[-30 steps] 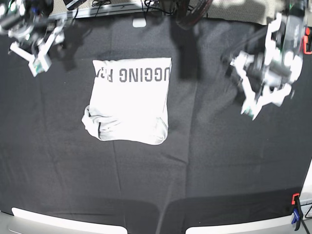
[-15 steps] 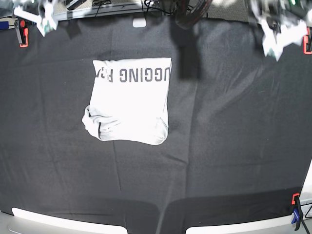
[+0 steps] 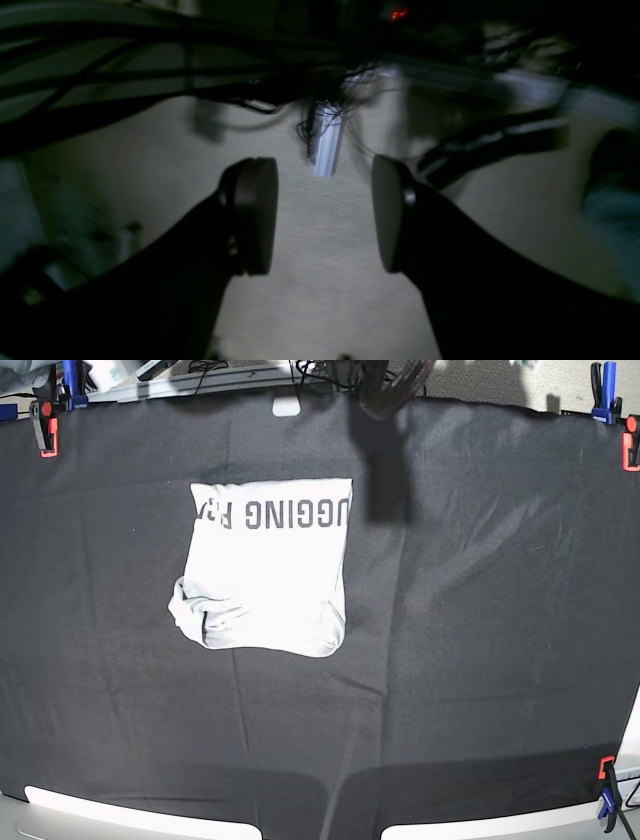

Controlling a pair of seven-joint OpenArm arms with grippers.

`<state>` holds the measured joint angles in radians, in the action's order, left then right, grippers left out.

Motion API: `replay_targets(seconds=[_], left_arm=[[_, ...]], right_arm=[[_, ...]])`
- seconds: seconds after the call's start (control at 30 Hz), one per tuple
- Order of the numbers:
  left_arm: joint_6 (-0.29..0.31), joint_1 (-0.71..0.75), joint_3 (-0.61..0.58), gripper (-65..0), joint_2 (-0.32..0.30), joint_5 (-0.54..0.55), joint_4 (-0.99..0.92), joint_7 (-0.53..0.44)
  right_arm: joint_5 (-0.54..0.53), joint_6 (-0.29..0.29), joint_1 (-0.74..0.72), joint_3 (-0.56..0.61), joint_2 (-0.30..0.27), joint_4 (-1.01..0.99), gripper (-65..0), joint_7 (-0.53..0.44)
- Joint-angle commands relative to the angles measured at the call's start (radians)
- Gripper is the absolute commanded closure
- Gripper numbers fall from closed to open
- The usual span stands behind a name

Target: Layout the t-shirt on the table in an organized manner, then fold the t-shirt properly

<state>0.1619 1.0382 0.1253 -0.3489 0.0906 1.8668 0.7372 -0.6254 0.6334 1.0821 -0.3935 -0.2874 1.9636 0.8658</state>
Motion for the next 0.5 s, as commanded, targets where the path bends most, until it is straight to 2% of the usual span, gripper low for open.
replay_targets(seconds=[0.0,0.1,0.13,0.23,0.27,0.3,0.37,0.47], left_arm=[[0.012,-0.007,0.004,-43.8,-0.006,0.005,-0.073,-0.049],[0.029,-0.114,0.004,-43.8,-0.005,0.061,-0.381,-0.224],[0.043,-0.156,0.004,-43.8,-0.001,0.075,-0.482,-0.311],[0.056,-0.285,0.004,-43.8,0.002,0.066,-0.784,-0.665],[0.055,-0.332,0.004,-43.8,0.002,0.064,-0.881,-0.716],[0.055,-0.377,0.004,-43.8,0.003,0.064,-0.972,-0.724],[0.055,-0.462,0.004,-43.8,0.005,0.064,-1.155,-0.727],[0.054,-0.571,0.004,-43.8,0.005,0.064,-1.402,-0.787]], right_arm=[[-0.006,0.008,-0.017,0.018,-0.007,-0.044,-29.7,-0.010],[-0.003,0.023,-0.110,0.098,-0.010,-0.239,-29.7,-0.010],[-0.003,0.036,-0.144,0.126,-0.012,-0.308,-29.7,-0.010],[-0.002,0.050,-0.258,0.221,-0.035,-0.516,-29.7,-0.022],[0.003,0.052,-0.299,0.259,-0.046,-0.586,-29.7,-0.046],[0.032,0.052,-0.340,0.298,-0.056,-0.655,-29.7,-0.088],[0.131,0.048,-0.418,0.367,-0.067,-0.792,-29.7,-0.233],[0.238,-0.020,-0.529,0.449,-0.064,-0.995,-29.8,-0.521]])
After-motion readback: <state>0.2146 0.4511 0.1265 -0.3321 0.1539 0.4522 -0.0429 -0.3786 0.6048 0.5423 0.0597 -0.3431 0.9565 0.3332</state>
